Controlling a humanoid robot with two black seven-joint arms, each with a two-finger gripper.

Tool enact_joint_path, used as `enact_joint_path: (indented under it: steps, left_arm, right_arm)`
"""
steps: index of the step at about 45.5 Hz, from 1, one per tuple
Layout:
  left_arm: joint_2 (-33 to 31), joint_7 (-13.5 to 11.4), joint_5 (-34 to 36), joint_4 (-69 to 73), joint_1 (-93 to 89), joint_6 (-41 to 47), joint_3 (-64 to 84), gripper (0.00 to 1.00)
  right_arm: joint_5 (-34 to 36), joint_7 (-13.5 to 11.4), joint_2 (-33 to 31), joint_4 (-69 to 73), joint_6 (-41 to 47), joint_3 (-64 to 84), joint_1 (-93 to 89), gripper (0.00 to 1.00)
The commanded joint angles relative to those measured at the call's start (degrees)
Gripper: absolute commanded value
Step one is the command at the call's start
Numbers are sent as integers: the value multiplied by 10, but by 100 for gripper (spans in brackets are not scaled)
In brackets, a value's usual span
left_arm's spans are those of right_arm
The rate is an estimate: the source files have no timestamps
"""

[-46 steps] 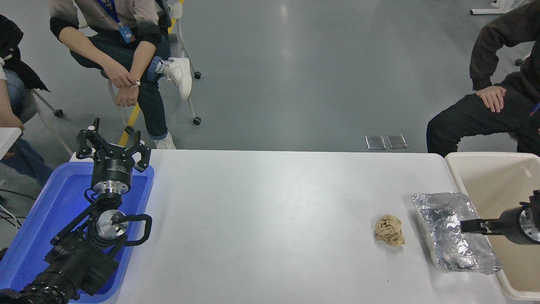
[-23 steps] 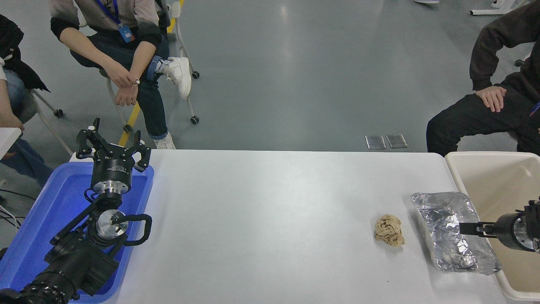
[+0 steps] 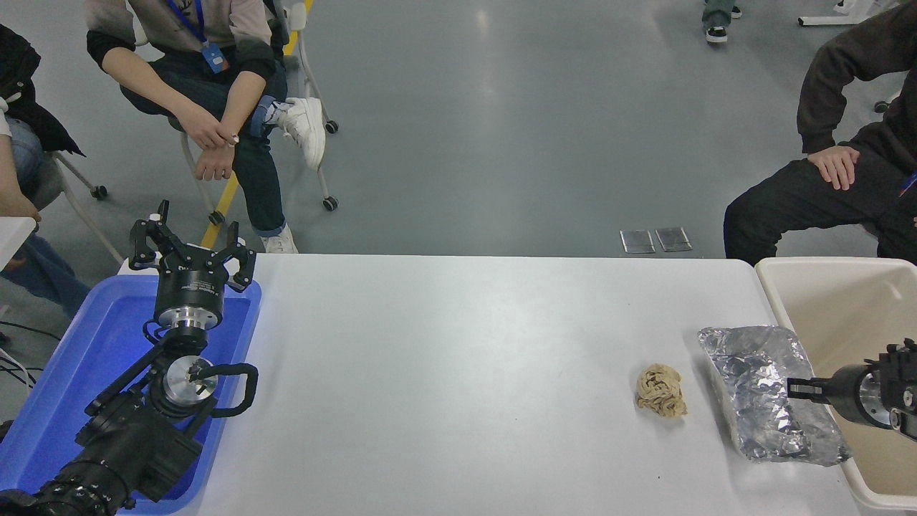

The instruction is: Pick up foil plate and place in dustbin

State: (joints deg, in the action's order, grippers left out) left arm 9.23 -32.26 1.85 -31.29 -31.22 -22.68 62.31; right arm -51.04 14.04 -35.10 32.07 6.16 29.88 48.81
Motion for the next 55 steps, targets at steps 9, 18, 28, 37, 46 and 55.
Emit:
enact_joint_path:
  steps: [9, 18, 28, 37, 46, 55]
  left_arm:
    - [0, 1, 0, 0, -1, 0, 0, 99]
    - [0, 2, 1, 0, -1, 0, 0, 99]
    - [0, 2, 1, -1, -1, 0, 0, 99]
    - [0, 2, 1, -1, -1, 0, -1, 99]
    - [0, 2, 1, -1, 0, 0, 0, 99]
    - [0, 3, 1, -1, 0, 0, 0, 99]
  right_arm:
    - [-11, 1, -106, 137, 6, 31, 105, 0]
    - [-35, -2, -199, 295, 43, 169, 343, 0]
    - [-35, -1, -198, 371, 132, 372, 653, 0]
    - [-34, 2, -141, 418, 199, 497, 848, 0]
    - [-33, 1, -110, 455, 217, 524, 904, 0]
    - [-33, -2, -110, 458, 219, 538, 912, 0]
